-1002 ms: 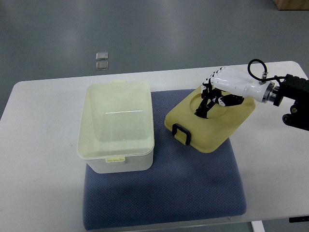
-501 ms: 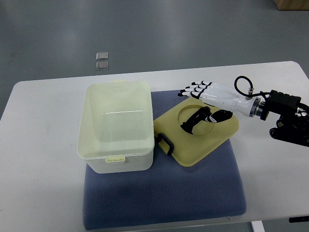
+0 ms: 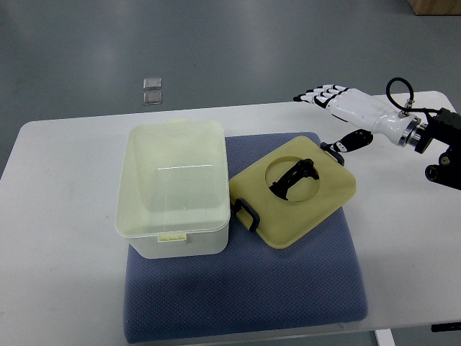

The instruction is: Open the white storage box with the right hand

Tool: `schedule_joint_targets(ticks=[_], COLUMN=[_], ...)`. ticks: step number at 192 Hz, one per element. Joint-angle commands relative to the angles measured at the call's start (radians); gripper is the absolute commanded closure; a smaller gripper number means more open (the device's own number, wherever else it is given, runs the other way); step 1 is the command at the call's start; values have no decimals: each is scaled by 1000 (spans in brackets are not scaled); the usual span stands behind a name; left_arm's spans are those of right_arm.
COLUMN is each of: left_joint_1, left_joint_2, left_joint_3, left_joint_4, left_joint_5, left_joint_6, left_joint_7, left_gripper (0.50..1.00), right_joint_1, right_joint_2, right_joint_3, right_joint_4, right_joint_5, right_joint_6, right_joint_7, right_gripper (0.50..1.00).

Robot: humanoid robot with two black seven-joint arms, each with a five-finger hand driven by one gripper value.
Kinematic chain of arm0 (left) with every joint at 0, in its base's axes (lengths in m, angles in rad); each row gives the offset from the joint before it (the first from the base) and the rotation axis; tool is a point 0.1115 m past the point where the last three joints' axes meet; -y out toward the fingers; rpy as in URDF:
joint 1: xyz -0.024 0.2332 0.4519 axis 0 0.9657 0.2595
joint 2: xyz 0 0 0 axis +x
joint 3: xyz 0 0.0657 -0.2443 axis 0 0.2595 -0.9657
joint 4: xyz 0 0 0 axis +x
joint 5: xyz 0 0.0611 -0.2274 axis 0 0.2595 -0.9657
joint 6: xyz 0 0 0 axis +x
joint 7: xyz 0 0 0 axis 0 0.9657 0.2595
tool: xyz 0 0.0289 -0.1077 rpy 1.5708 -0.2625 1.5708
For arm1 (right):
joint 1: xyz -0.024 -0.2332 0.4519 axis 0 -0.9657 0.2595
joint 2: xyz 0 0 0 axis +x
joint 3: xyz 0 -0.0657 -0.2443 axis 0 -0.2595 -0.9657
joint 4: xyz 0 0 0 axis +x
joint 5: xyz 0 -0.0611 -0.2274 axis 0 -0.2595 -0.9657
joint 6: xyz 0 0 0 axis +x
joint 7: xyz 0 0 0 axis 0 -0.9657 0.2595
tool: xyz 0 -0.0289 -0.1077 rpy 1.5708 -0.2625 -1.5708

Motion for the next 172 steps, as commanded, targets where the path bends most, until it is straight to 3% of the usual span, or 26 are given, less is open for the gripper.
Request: schedule_joint_targets(ticks=[1,43,73,86,102,151,172], left_joint_1=[1,0,1,1,0,0,0], left_joint_2=[0,0,0,0,0,0,0], left_joint_3=[0,0,-2,-2,-2,0,0], left_joint_4=[0,0,-1,-1,-1,-6,-6], left_joint_5=[0,0,0,0,0,0,0], left_joint_6=[-1,-1,-2,-2,-2,-2,-2], left_joint_7=[0,0,0,0,0,0,0], left_gripper=[500,500,500,500,500,500,500], right_joint_1=[-7,-50,-75,-90,-110,-216,-256], right_joint_2=[-24,-1,61,90,116,213,245], right_joint_3=[109,354,472,504,540,659,727], right_joint_4=[-9,-81,-137,-177,-202,-213,-233], right_joint_5=[143,632,1022,1203,1361,1459,1450], right_joint_6=[137,407,510,535,590,800,831], right_joint_7=[0,-2,-192,-328,-430,-438,-435], right_gripper=[572,572,572,572,570,570,570])
